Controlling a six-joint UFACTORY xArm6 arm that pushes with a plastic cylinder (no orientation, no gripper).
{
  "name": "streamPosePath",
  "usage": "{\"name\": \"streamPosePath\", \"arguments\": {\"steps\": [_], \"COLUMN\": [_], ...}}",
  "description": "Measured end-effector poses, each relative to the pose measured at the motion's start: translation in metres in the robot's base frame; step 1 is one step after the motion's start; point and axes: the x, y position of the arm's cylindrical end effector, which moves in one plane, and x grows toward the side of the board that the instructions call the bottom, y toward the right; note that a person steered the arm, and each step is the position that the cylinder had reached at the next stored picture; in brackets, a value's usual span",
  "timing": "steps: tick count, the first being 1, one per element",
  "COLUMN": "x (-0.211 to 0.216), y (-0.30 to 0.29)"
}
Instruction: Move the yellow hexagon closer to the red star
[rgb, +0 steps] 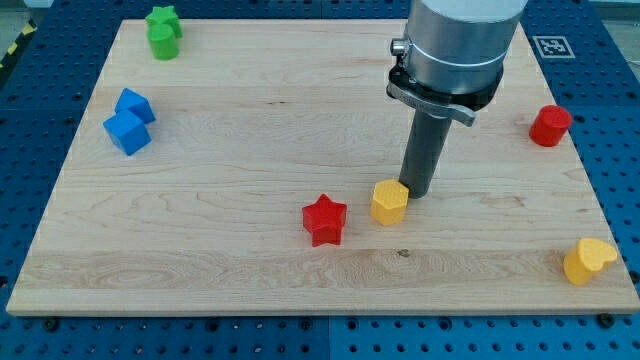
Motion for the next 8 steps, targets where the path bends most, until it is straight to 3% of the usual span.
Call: {"name": "streamPosePath", "arguments": {"steps": [3, 8], "x": [-0.008, 0.023], "y": [-0.031, -0.05]}}
